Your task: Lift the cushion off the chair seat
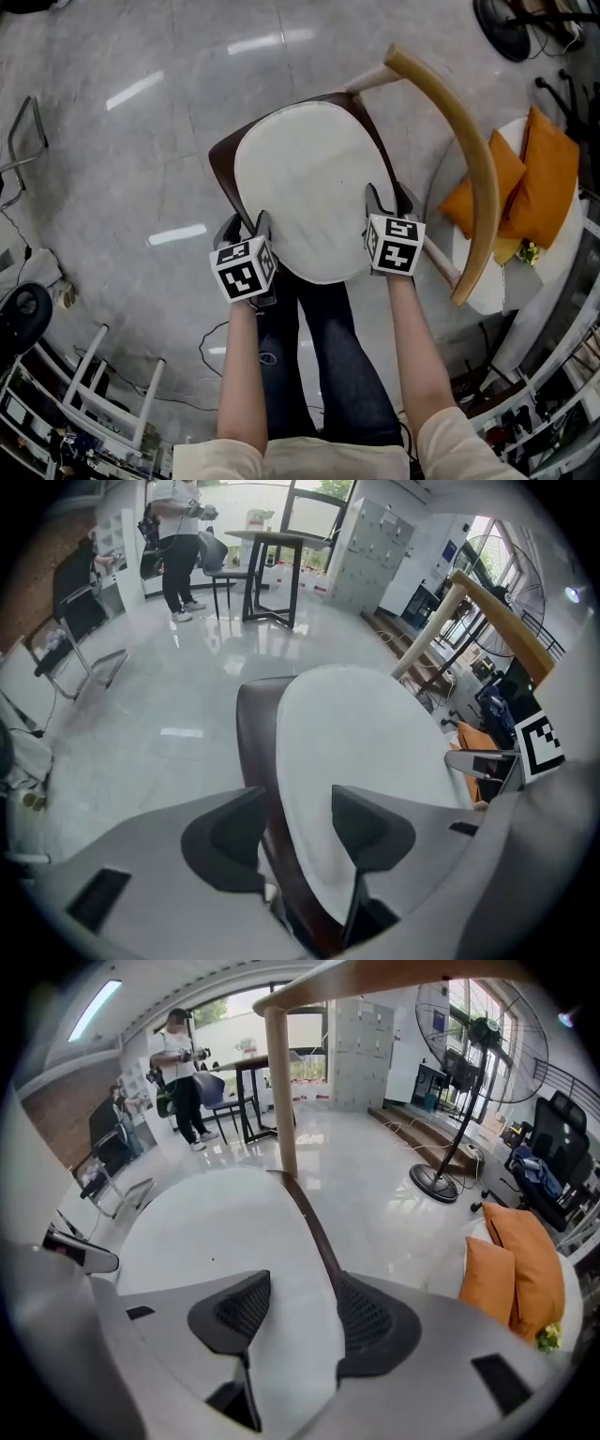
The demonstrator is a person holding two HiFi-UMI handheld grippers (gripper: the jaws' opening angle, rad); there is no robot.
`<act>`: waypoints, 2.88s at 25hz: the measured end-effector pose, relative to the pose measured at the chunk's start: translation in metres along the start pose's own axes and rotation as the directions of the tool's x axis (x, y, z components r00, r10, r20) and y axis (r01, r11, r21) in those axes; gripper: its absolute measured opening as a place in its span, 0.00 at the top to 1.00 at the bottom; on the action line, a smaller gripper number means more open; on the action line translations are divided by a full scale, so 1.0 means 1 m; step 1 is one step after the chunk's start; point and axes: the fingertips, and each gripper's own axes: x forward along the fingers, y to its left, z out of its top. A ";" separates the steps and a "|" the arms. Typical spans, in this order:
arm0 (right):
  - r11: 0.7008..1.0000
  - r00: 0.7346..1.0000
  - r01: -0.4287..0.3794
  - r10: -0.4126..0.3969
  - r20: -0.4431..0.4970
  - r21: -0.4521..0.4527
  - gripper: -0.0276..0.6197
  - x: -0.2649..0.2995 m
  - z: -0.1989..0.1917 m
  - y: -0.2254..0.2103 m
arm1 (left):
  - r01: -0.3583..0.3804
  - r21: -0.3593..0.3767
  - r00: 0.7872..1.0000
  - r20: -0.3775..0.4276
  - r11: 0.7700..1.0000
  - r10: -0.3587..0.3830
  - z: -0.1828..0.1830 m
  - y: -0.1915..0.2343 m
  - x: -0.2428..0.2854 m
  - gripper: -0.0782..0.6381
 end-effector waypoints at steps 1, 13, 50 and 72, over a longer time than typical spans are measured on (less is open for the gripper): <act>1.000 1.000 -0.005 0.005 -0.002 0.009 0.59 0.002 0.000 -0.001 | 0.001 -0.006 1.000 -0.008 1.000 -0.001 -0.002 0.000 0.003 0.57; 0.989 0.992 -0.094 0.103 -0.074 0.113 0.63 0.021 -0.010 -0.001 | -0.004 -0.048 1.000 -0.030 0.999 0.003 -0.008 -0.009 0.027 0.68; 0.994 0.952 -0.025 -0.009 0.304 0.110 0.86 -0.311 0.112 0.046 | 0.086 0.120 0.943 0.310 0.989 -0.119 0.093 -0.042 -0.293 0.81; 0.989 0.733 -0.034 -0.073 0.677 0.143 0.86 -0.626 0.153 0.105 | 0.075 0.306 0.718 0.644 0.949 -0.264 0.114 -0.057 -0.612 0.81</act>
